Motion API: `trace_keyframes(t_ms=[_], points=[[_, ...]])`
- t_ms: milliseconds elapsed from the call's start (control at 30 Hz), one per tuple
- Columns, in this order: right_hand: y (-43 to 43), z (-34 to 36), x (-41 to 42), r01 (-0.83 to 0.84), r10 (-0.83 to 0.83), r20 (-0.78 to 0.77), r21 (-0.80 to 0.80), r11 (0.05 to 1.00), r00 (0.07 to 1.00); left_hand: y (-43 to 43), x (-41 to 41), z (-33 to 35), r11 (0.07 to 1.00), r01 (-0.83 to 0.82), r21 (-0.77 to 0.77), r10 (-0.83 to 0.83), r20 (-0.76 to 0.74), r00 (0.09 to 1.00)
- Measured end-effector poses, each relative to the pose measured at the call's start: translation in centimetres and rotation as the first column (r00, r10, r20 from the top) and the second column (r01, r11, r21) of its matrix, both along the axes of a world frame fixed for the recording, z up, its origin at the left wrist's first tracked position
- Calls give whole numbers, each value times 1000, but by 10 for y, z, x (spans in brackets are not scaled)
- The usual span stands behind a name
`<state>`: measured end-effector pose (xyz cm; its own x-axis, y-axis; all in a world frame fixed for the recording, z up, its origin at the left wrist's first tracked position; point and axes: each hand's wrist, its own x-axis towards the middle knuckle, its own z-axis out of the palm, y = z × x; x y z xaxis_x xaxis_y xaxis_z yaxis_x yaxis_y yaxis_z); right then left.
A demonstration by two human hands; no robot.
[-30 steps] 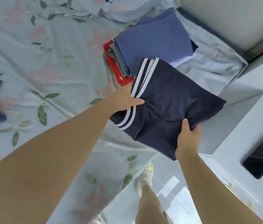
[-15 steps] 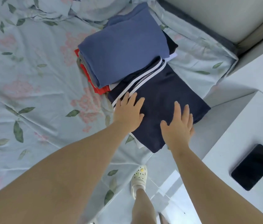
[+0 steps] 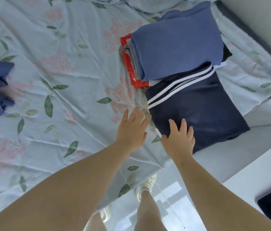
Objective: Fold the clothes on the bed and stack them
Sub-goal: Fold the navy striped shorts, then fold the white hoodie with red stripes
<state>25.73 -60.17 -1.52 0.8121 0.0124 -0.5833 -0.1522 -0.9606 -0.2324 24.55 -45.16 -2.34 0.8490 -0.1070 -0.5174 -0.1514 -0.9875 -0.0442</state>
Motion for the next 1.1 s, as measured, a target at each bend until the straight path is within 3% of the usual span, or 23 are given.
trace_keyframes(t_ms=[267, 433, 833, 967, 1100], points=[[122, 2, -39, -362, 363, 14, 104, 926, 932, 114, -90, 16, 932, -360, -39, 362, 48, 931], [211, 6, -77, -444, 457, -36, 186, 877, 888, 198, -160, 17, 856, -515, -38, 517, 46, 855], [429, -19, -142, -587, 622, -52, 277, 761, 781, 413, -246, -16, 706, -705, -65, 708, 85, 701], [485, -37, -147, -629, 668, -61, 282, 725, 742, 465, -263, -33, 594, -793, -138, 805, 91, 587], [524, -61, -147, -648, 687, -213, 228, 727, 695, 498, -272, -48, 515, -826, -228, 856, 191, 481]])
